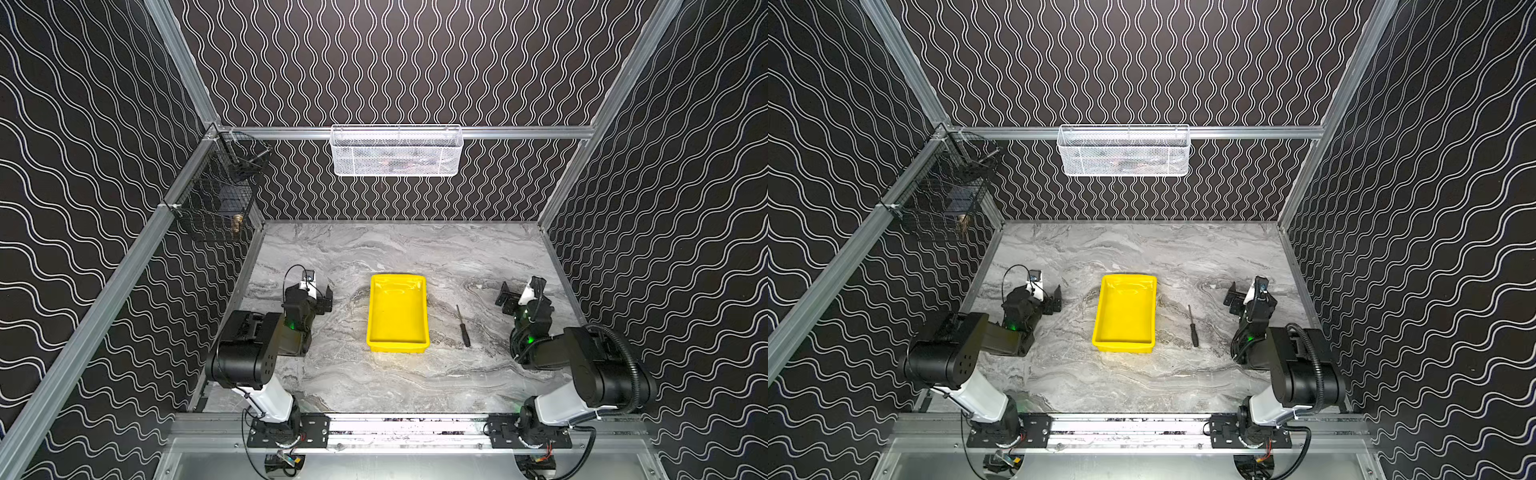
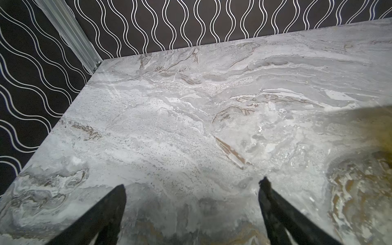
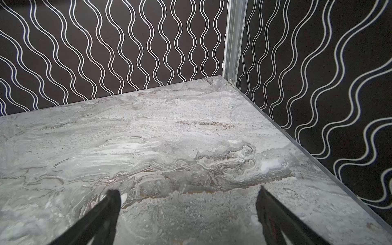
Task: Put the screwdriver in the bin
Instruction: Pick up the screwdriver from the middle-right of the table.
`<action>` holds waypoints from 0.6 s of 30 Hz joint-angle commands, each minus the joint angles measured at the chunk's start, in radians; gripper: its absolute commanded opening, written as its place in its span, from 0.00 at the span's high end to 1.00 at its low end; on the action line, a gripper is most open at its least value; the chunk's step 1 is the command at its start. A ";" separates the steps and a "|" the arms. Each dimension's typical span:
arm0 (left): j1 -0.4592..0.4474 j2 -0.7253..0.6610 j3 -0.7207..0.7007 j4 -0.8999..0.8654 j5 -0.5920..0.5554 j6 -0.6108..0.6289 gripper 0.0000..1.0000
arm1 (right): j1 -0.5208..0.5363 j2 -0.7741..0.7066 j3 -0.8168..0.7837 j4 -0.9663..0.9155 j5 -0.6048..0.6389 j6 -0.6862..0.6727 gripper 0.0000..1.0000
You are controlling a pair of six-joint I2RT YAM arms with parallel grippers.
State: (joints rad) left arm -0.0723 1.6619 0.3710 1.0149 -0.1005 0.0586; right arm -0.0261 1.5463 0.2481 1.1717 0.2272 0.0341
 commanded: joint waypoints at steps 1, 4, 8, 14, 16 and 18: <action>0.000 -0.005 0.000 0.010 -0.003 0.014 0.01 | 0.002 -0.002 0.000 0.051 0.009 0.001 0.01; 0.000 -0.005 -0.001 0.011 -0.004 0.014 0.01 | 0.002 -0.002 0.000 0.050 0.009 0.001 0.01; 0.000 -0.007 -0.004 0.014 -0.006 0.014 0.01 | 0.002 -0.003 0.000 0.051 0.009 0.001 0.01; 0.002 -0.005 0.000 0.006 0.000 0.009 0.01 | 0.002 -0.002 0.000 0.050 0.009 0.002 0.01; 0.002 -0.004 0.000 0.007 0.000 0.009 0.01 | 0.002 -0.001 0.000 0.051 0.009 0.001 0.01; 0.003 -0.003 0.003 0.004 0.002 0.009 0.01 | 0.002 -0.002 0.000 0.051 0.009 0.002 0.01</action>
State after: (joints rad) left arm -0.0719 1.6619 0.3706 1.0149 -0.1005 0.0586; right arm -0.0261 1.5463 0.2481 1.1717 0.2272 0.0341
